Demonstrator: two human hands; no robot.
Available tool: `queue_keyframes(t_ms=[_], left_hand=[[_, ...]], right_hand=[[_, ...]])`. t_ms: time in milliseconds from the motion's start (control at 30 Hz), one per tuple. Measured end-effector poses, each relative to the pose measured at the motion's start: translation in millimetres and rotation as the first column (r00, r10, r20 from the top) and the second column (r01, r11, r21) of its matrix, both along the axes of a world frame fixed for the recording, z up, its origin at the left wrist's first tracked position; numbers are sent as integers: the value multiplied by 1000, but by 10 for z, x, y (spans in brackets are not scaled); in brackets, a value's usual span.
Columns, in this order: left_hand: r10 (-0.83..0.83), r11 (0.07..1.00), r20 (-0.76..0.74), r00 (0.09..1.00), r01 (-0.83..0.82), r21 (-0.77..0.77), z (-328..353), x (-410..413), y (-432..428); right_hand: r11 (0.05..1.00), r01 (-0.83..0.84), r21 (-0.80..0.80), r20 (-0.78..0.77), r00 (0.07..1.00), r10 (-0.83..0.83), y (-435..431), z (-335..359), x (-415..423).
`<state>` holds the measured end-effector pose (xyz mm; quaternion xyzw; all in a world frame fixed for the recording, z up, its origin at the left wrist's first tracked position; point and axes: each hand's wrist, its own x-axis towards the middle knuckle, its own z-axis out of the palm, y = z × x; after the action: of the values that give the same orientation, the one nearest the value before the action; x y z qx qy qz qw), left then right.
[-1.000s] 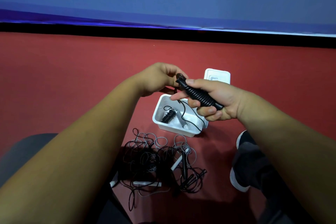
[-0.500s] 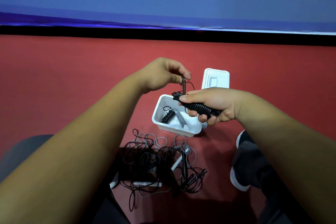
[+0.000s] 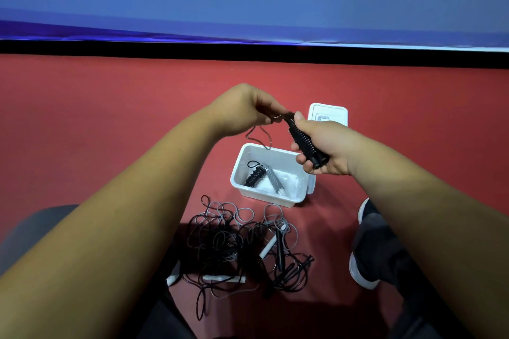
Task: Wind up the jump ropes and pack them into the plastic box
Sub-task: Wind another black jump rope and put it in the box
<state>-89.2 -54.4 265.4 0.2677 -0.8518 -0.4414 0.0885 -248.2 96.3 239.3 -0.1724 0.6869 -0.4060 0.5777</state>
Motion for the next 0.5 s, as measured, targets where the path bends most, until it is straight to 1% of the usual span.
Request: queue_keyframes(t_ms=[100, 133, 233, 300, 367, 500], left_hand=[[51, 994, 45, 998, -55, 91, -45, -37, 50], [71, 993, 62, 996, -76, 87, -58, -51, 63], [113, 993, 91, 989, -114, 11, -95, -83, 71], [124, 992, 93, 988, -125, 4, -118, -91, 64], [114, 993, 93, 989, -114, 3, -126, -89, 60], [67, 997, 128, 989, -61, -45, -110, -71, 89]], right_hand=[[998, 69, -11, 76, 995, -68, -24, -23, -4], [996, 86, -23, 101, 991, -83, -31, -27, -3], [990, 122, -71, 175, 979, -108, -38, -11, 8], [988, 123, -96, 209, 973, -101, -34, 17, 22], [987, 119, -106, 229, 969, -92, -21, 44, 31], [987, 110, -114, 232, 969, -81, -11, 86, 25]])
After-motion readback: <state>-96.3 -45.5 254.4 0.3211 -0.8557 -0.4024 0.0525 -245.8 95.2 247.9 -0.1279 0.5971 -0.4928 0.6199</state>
